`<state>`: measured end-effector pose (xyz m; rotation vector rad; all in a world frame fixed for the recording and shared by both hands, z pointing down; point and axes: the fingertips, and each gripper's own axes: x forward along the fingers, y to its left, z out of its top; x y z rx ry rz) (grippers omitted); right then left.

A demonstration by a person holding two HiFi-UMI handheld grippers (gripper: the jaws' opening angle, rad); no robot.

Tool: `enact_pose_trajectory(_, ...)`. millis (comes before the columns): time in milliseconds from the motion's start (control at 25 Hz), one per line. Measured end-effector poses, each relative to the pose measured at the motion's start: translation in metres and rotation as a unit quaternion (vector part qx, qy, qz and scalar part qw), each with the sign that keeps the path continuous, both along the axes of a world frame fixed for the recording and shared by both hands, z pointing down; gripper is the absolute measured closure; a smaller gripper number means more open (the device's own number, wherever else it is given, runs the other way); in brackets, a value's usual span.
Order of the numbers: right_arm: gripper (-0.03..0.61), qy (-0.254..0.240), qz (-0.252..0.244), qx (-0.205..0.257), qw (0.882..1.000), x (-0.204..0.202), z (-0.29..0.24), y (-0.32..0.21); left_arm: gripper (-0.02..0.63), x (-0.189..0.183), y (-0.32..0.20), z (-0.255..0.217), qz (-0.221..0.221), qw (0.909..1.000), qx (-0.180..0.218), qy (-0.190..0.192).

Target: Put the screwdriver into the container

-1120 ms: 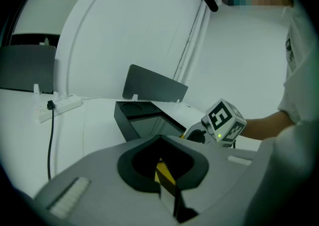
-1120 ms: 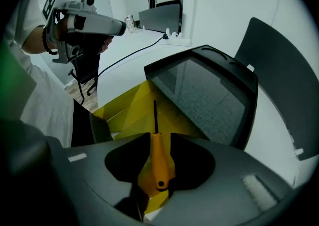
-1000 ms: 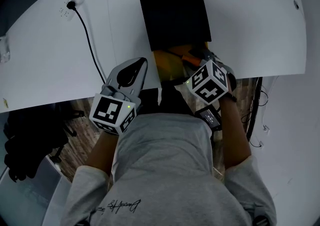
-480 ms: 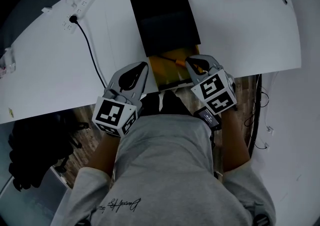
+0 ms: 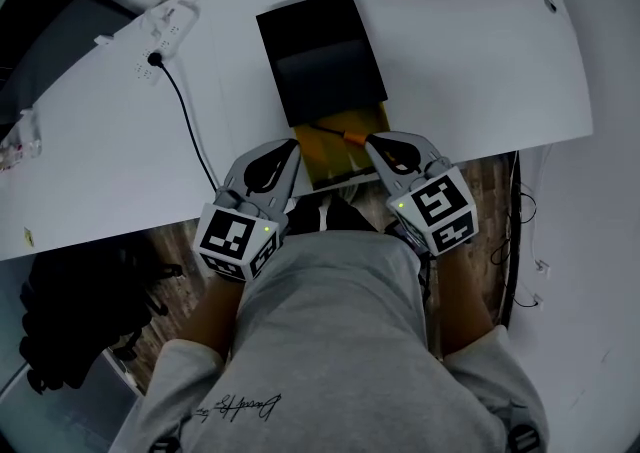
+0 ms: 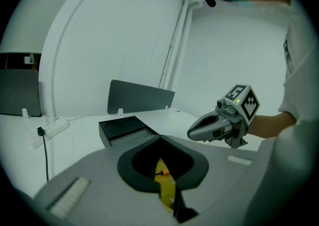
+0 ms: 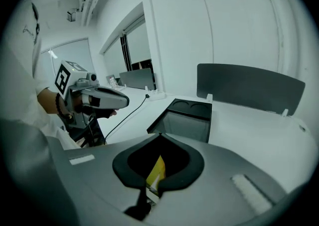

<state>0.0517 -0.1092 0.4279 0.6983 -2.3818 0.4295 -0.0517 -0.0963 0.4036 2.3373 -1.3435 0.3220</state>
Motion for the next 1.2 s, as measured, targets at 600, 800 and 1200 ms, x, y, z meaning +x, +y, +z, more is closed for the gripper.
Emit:
enact_pose_trajectory(600,0.565,-0.026,0.003,0.005,1.000,-0.001,-0.019,-0.008,0.614,-0.007,0.002,-0.010,-0.014,0.9999,0.007,-0.006)
enact_pose_trajectory(800,0.565,-0.026,-0.001,0.005,1.000,-0.003,-0.020,-0.009,0.614,-0.008,0.004,-0.010,-0.012,0.9999,0.004,-0.009)
enact_pose_trajectory(1200,0.565,-0.020,-0.006,0.005,1.000,-0.005,-0.016,-0.005,0.614,-0.012,0.005,-0.012,-0.010,0.9999,0.004,-0.010)
